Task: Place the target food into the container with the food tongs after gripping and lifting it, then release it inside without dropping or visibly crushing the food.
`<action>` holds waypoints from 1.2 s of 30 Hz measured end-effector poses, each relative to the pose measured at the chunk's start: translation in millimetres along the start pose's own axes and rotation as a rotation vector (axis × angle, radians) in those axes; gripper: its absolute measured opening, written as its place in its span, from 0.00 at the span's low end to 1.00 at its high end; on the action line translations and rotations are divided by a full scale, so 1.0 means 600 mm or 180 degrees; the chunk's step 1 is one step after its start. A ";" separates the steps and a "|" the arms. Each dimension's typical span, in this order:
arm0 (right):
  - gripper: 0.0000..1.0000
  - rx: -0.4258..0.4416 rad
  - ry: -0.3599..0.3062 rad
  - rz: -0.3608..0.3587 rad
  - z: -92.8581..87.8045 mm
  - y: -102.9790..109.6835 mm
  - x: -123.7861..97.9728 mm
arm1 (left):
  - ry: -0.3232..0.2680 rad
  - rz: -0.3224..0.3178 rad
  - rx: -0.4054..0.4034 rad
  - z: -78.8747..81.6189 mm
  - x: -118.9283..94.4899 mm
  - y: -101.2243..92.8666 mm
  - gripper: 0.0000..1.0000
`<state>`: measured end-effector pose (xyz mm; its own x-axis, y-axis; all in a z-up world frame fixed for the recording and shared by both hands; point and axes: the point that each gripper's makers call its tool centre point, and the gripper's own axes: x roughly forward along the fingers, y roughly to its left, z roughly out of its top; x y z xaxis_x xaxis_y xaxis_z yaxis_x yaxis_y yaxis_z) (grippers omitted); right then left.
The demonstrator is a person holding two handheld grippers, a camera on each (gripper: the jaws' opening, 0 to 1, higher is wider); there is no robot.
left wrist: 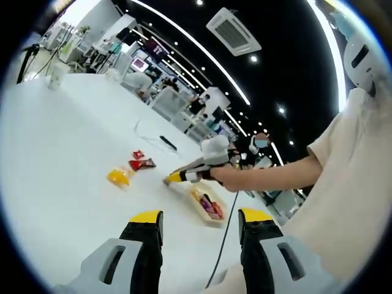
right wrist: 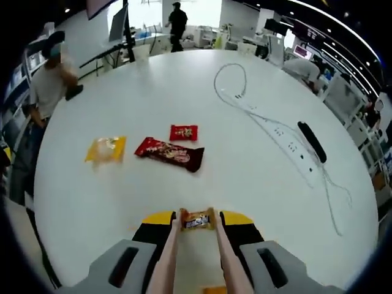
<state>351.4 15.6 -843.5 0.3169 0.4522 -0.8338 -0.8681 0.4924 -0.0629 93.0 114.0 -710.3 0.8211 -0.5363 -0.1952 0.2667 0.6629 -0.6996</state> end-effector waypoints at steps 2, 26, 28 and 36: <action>0.27 0.0053 -0.0004 0.0010 -0.002 -0.001 0.000 | 0.0005 0.0003 -0.0006 -0.001 -0.001 0.001 0.48; 0.23 0.0027 0.0023 0.0085 -0.009 0.006 0.007 | 0.0000 -0.0004 -0.0015 -0.001 0.002 0.002 0.48; 0.22 0.0021 0.0023 0.0091 -0.009 0.008 0.006 | 0.0000 -0.0005 -0.0016 -0.001 0.002 0.002 0.48; 0.22 0.0056 0.0012 0.0104 -0.009 0.010 0.003 | 0.0001 -0.0006 -0.0016 -0.002 0.001 0.000 0.48</action>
<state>344.6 15.5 -848.6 0.2871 0.4655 -0.8372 -0.8711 0.4904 -0.0261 92.7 113.1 -711.2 0.8204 -0.5378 -0.1941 0.2657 0.6592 -0.7035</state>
